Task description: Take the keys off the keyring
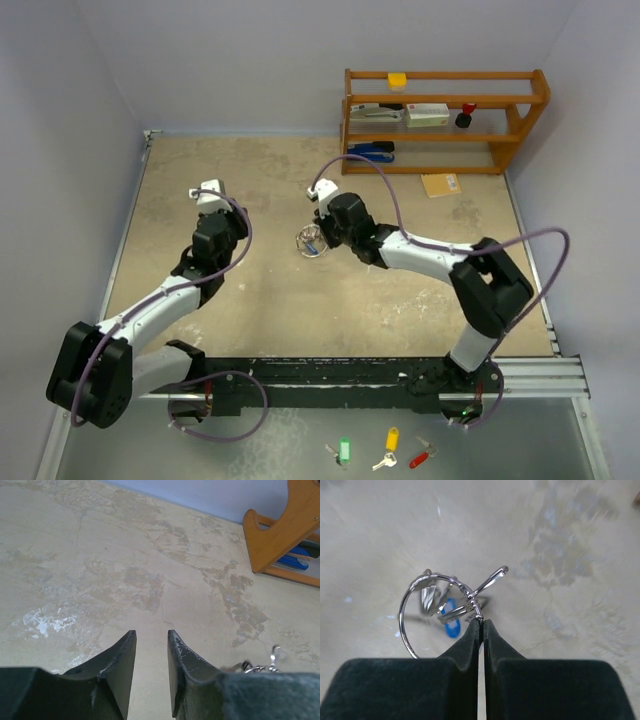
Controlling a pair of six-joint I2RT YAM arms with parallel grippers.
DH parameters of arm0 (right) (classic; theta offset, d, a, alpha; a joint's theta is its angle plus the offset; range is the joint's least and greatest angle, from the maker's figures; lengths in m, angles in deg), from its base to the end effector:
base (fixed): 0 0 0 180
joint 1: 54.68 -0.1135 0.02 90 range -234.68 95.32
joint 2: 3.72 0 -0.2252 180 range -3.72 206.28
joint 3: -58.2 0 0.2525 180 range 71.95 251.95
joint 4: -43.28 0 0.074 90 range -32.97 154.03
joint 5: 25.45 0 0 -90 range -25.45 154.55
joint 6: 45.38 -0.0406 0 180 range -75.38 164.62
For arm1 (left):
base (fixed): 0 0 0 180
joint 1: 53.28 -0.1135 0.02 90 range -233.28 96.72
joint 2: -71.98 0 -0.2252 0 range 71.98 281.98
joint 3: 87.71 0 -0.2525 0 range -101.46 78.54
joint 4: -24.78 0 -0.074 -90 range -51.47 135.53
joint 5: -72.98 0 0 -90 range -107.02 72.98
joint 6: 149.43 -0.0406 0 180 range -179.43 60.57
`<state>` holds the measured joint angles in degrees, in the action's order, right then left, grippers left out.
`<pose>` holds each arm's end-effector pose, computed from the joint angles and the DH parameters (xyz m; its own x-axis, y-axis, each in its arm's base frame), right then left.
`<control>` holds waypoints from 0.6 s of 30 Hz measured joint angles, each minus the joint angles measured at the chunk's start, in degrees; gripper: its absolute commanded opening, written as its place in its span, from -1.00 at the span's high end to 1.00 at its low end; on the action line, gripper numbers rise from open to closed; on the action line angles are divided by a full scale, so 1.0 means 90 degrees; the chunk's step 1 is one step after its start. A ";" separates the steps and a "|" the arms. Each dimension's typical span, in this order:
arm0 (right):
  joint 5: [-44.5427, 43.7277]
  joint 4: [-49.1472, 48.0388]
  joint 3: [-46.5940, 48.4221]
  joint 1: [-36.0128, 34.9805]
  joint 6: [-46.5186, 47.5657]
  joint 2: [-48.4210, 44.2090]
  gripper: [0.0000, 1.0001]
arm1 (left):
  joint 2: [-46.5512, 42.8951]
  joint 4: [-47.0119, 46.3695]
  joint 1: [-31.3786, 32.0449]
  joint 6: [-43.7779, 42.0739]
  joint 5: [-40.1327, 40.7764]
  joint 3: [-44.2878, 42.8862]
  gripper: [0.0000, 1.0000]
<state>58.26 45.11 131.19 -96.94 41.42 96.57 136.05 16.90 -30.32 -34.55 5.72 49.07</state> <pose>0.2876 0.2553 0.1636 -0.3931 -0.2822 -0.8751 -0.5766 0.8170 -0.0045 0.2511 -0.0893 0.2011 -0.1929 -0.3397 -0.9205 -0.0752 0.9405 -0.3313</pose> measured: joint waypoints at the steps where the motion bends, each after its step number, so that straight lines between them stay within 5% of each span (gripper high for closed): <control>1: -0.0010 0.0005 0.0022 -0.0024 0.0053 -0.0206 1.00 | 0.0039 -0.0005 0.0000 0.0000 -0.0002 -0.0044 0.45; 18: 0.0056 -0.0138 0.0177 -0.0049 0.0109 -0.2283 1.00 | -0.0155 -0.0022 0.0000 -0.0051 -0.0605 -0.0658 0.62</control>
<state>58.77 43.86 132.79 -97.38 42.41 76.03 134.65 16.71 -30.32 -35.01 0.28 43.14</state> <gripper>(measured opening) 0.012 0.210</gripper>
